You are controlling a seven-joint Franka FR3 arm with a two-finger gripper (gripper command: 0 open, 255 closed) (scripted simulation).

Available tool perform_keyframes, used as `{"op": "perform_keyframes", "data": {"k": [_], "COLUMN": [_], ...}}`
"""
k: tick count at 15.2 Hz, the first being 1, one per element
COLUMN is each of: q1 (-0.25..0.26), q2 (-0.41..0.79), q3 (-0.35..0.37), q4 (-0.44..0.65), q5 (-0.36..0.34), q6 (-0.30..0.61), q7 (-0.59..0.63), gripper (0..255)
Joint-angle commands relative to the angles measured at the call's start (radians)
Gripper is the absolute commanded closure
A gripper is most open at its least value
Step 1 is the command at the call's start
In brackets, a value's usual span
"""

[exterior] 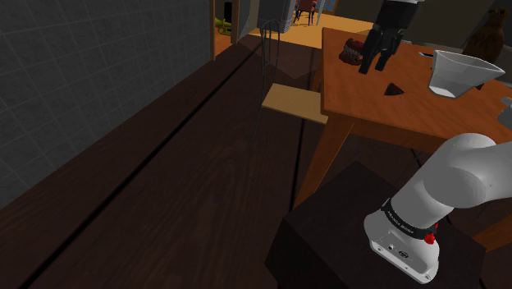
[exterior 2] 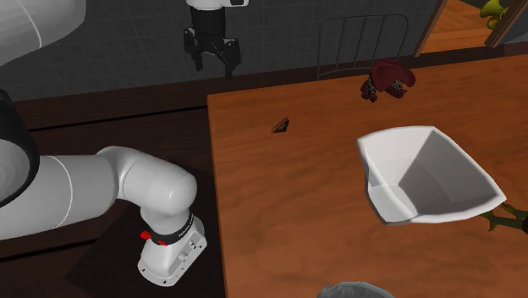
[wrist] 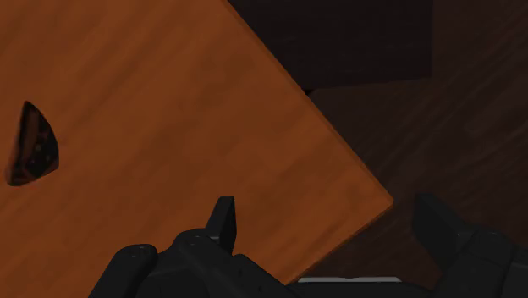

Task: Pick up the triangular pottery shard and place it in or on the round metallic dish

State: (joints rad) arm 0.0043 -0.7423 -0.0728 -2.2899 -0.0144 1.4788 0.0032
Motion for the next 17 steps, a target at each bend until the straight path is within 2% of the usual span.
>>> {"op": "perform_keyframes", "data": {"k": [1,9,17], "q1": [0.000,-0.114,-0.225], "q2": [0.000,-0.077,-0.100], "q3": [0.000,-0.169,-0.359], "q4": [0.000,-0.103,-0.163], "q5": [0.000,-0.091,-0.169], "q6": [0.000,0.137,0.287], "q7": [0.000,-0.067,-0.138], "gripper": [0,0,0]}}
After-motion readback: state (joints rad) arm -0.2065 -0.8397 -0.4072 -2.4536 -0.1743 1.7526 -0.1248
